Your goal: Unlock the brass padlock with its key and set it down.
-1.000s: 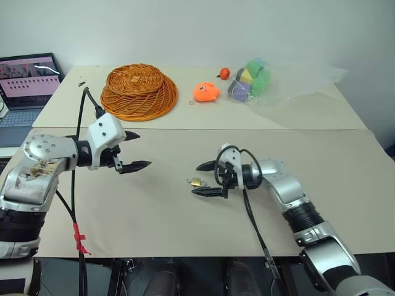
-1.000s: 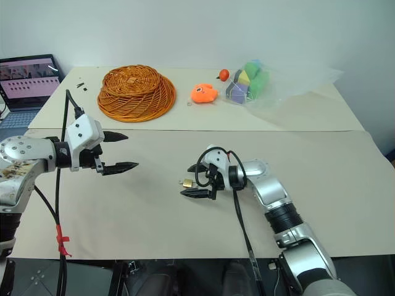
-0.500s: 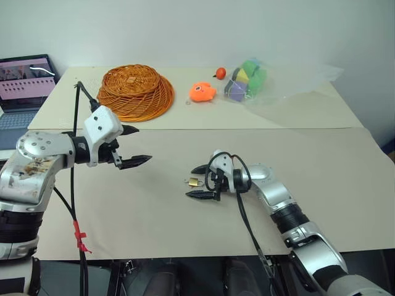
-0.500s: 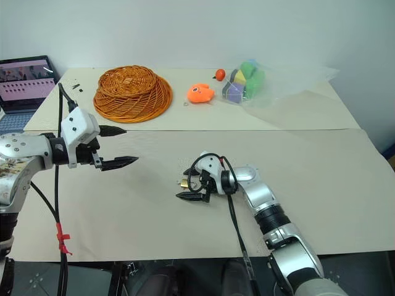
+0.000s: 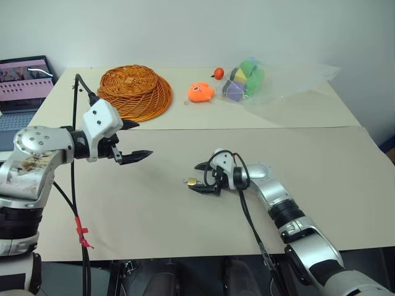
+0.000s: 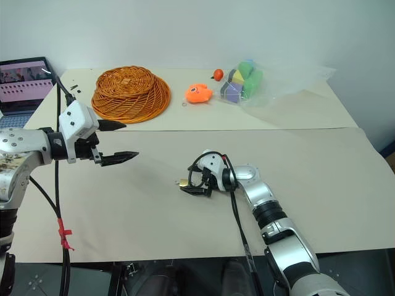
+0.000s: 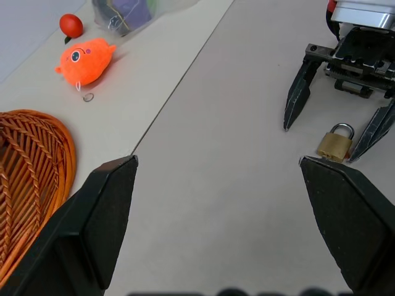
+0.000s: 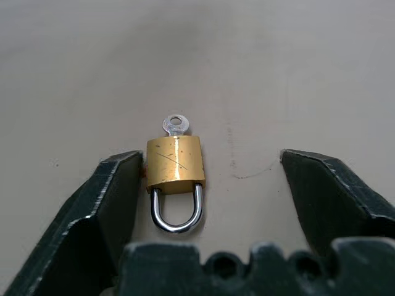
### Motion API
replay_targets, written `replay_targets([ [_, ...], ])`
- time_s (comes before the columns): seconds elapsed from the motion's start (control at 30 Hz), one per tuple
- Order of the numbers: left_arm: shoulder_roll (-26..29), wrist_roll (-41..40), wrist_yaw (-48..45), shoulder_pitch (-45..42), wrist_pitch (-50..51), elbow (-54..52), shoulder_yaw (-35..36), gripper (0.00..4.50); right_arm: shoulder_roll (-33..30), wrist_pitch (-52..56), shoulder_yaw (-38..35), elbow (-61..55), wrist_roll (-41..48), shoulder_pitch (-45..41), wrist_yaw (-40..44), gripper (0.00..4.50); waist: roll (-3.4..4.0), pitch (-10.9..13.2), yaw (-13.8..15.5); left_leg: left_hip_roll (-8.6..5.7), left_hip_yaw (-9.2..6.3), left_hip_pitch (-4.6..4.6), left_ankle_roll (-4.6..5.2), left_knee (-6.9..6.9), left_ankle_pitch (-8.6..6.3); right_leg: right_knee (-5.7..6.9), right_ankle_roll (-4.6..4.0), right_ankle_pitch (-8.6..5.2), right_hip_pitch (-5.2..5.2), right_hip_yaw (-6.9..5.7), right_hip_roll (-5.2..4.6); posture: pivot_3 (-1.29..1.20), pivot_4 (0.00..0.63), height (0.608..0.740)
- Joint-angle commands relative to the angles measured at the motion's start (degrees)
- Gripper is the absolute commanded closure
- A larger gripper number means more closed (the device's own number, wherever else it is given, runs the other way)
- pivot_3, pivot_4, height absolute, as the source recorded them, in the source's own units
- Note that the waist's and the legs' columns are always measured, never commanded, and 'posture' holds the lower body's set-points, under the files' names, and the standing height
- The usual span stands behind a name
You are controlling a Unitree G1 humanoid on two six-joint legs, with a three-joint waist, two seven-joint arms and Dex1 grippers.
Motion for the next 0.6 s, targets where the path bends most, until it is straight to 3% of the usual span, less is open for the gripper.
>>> replay_targets([
  [0.03,0.4,-0.4,0.3,-1.0,-0.2,-0.4,1.7,0.00,0.2,-0.4,-0.1,-1.7,-0.3,0.9,0.4,1.72,0.00,0.0,0.0,0.00,0.00,0.00,0.00,0.00,0.00,0.00,0.00,0.00,0.00,0.00,0.00,0.00,0.150,0.740],
  [0.17,0.1,-0.3,0.4,-1.2,-0.4,-0.2,1.5,0.00,-0.1,-0.4,0.6,-2.5,-1.1,1.8,0.8,3.19,0.00,0.0,0.0,0.01,0.00,0.01,0.00,-0.02,0.00,0.00,0.00,0.00,0.00,0.00,0.00,0.00,0.150,0.740],
  [0.23,-0.1,-0.4,0.5,-1.2,-0.5,-0.1,1.5,0.00,-0.1,-0.3,0.6,-2.9,-1.3,2.0,0.7,3.56,0.00,0.0,0.0,0.01,0.00,0.01,0.00,-0.01,0.00,0.01,0.00,0.00,0.00,0.00,0.00,0.00,0.150,0.740],
  [0.43,-0.8,-1.3,0.0,-0.9,0.4,-0.4,1.2,0.00,-1.4,-0.4,0.3,-5.3,-2.4,2.0,0.1,3.56,0.00,0.0,0.0,0.01,0.00,0.01,0.00,-0.02,0.00,0.00,0.00,0.00,0.00,0.01,0.01,0.00,0.150,0.740],
  [0.6,-3.0,-1.8,1.5,-0.3,1.9,-0.7,0.8,0.00,-8.2,-3.3,1.3,-11.8,-7.1,1.3,0.5,3.56,0.00,0.0,0.3,0.00,-0.01,-0.04,0.00,0.01,0.00,0.01,0.00,0.00,-0.02,0.00,0.00,0.00,0.150,0.740],
])
